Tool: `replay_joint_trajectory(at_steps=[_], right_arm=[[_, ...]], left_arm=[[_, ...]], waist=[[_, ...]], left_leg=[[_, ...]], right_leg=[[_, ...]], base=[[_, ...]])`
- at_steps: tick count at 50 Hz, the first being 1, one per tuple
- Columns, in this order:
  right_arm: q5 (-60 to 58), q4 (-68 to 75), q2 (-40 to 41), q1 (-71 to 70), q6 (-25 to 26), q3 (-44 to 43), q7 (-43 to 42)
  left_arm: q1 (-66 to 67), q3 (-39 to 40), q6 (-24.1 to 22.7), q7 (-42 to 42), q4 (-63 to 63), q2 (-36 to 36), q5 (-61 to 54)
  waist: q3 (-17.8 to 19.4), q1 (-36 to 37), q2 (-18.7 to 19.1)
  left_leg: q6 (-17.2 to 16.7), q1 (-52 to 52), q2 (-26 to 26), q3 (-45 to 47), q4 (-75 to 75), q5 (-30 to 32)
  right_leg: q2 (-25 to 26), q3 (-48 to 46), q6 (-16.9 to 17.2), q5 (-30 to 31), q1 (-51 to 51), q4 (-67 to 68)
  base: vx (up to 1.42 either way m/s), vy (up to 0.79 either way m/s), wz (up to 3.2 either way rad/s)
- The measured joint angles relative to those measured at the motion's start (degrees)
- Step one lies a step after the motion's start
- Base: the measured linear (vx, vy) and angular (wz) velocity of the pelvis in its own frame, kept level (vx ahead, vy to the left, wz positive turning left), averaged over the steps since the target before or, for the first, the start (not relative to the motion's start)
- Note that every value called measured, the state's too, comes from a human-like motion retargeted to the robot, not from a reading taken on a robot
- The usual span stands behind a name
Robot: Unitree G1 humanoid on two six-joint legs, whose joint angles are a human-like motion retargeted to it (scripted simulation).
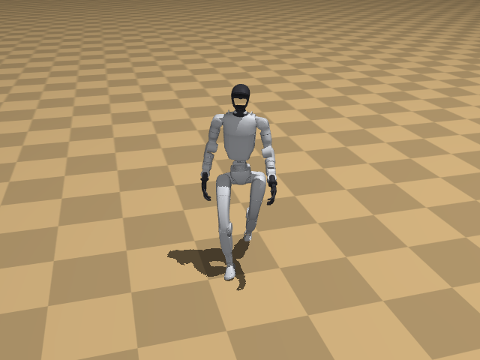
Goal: Walk
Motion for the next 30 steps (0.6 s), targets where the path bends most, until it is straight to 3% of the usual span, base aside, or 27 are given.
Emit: replay_joint_trajectory(at_steps=[3, 8, 10, 12, 15, 18, 24, 30], right_arm=[[0.1, 2.0, -0.4, 2.3, 0.9, -1.4, 0.5], [-0.3, 3.5, -0.8, 1.9, 0.9, -2.8, -1.2], [-0.6, 3.3, -1.2, 0.1, 0.8, -2.8, -2.4], [-0.5, 2.9, -1.6, -2.8, 0.7, -2.6, -3.5], [-0.1, 1.0, -2.0, -7.5, 0.3, -2.5, -4.9], [0.4, -1.4, -2.6, -12.3, -0.6, -2.4, -5.4], [-1.1, -6.1, -3.8, -21.3, -1.9, -0.8, -5.9], [-3.0, -9.4, -3.0, -22.3, -2.7, -0.7, -8.3]], left_arm=[[-0.8, 0.5, -1.0, -0.3, -4.1, 0.0, -0.9], [3.5, 0.6, -0.1, -0.4, -6.7, -1.5, 0.2], [5.3, 0.3, 0.9, -1.0, -5.7, -2.3, 1.1], [6.9, 0.2, 2.0, -2.1, -3.0, -2.7, 2.0], [10.2, 0.5, 3.6, -3.7, 2.6, -3.0, 2.9], [14.7, 1.7, 4.8, -4.8, 9.0, -3.4, 3.6], [22.7, 5.9, 6.2, -5.0, 19.5, -3.4, 3.6], [27.6, 11.8, 7.2, -3.2, 25.3, -2.5, 1.7]], waist=[[-1.3, 0.4, 1.1], [-0.6, 3.6, 9.2], [-1.0, 5.4, 10.5], [-1.4, 7.1, 10.2], [-1.3, 9.3, 9.0], [-1.5, 10.8, 7.7], [-5.0, 10.9, 4.6], [-7.3, 11.7, 2.0]], left_leg=[[-2.8, -1.4, 2.1, -0.8, 13.3, 0.1], [-12.4, -15.6, 12.4, -1.4, 52.9, 15.2], [-10.7, -22.7, 16.6, 0.3, 62.7, 15.4], [-5.6, -29.6, 20.7, 2.6, 67.5, 9.4], [0.4, -37.9, 24.1, 5.4, 65.3, -0.5], [1.6, -43.6, 23.2, 7.1, 52.9, -4.1], [-1.6, -48.4, 13.7, 6.7, 14.7, 3.0], [1.4, -50.5, 8.9, 7.7, 21.6, 6.3]], right_leg=[[2.5, 0.0, -2.9, 1.6, 1.2, 4.7], [11.5, -5.0, -10.7, -2.7, 6.1, 10.9], [13.5, -5.2, -12.0, -5.3, 8.1, 11.0], [14.0, -4.4, -11.9, -7.5, 11.4, 9.7], [13.9, -2.3, -10.9, -10.2, 18.4, 6.4], [12.7, 0.5, -9.4, -12.1, 25.1, 2.4], [7.1, 4.4, -6.0, -13.9, 31.1, -3.7], [1.5, 5.4, -3.6, -14.4, 32.7, 8.5]], base=[[0.8, -0.06, 0.03], [0.7, -0.03, -0.25], [0.7, -0.01, -0.37], [0.71, -0.02, -0.24], [0.73, 0.01, -0.26], [0.79, 0.06, -0.44], [0.82, 0.12, -0.3], [0.8, 0.18, -0.33]])
